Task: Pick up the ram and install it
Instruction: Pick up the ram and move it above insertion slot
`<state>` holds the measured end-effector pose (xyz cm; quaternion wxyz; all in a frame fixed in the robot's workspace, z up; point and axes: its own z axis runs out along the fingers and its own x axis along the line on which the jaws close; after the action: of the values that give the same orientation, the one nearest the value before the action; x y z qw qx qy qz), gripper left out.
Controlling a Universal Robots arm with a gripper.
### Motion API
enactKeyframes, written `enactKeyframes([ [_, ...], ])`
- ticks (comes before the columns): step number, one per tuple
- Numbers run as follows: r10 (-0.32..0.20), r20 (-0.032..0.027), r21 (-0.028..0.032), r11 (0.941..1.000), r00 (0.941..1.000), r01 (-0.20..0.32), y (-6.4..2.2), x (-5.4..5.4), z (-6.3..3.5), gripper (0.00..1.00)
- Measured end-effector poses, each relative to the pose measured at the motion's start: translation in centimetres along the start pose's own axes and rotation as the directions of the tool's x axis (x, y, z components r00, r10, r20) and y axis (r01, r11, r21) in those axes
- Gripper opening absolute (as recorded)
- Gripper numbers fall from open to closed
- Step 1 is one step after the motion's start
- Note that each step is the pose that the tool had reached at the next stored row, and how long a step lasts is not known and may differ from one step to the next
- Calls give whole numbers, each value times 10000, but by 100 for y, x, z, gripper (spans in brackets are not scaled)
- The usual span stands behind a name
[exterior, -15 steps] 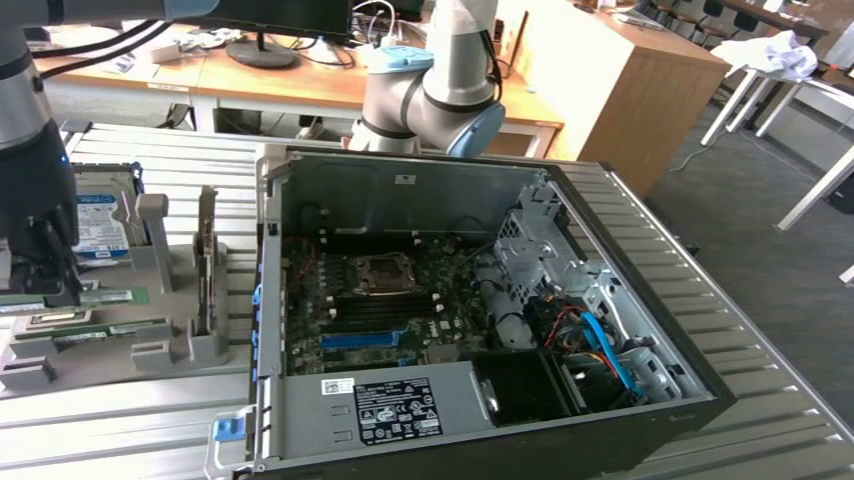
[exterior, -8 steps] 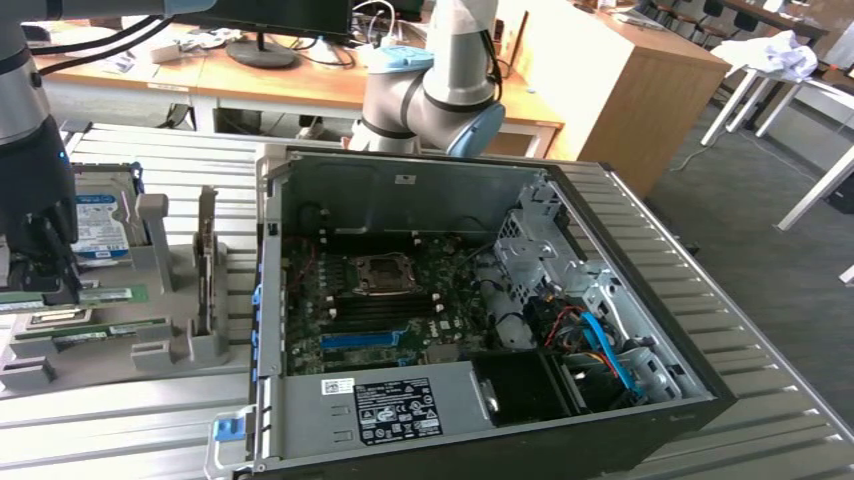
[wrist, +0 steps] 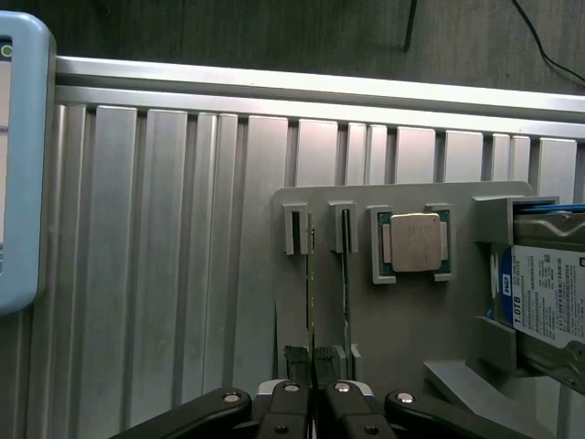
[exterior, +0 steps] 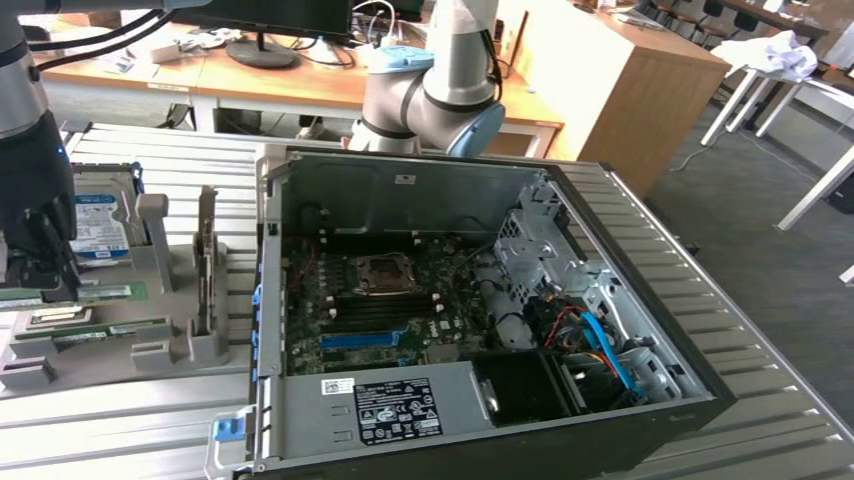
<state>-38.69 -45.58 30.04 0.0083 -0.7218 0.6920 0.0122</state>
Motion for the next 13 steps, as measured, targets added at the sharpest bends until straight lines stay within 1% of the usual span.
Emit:
enactKeyframes([
  [13,0,-1,-1,10000,10000,0,0,-2,-70,13],
])
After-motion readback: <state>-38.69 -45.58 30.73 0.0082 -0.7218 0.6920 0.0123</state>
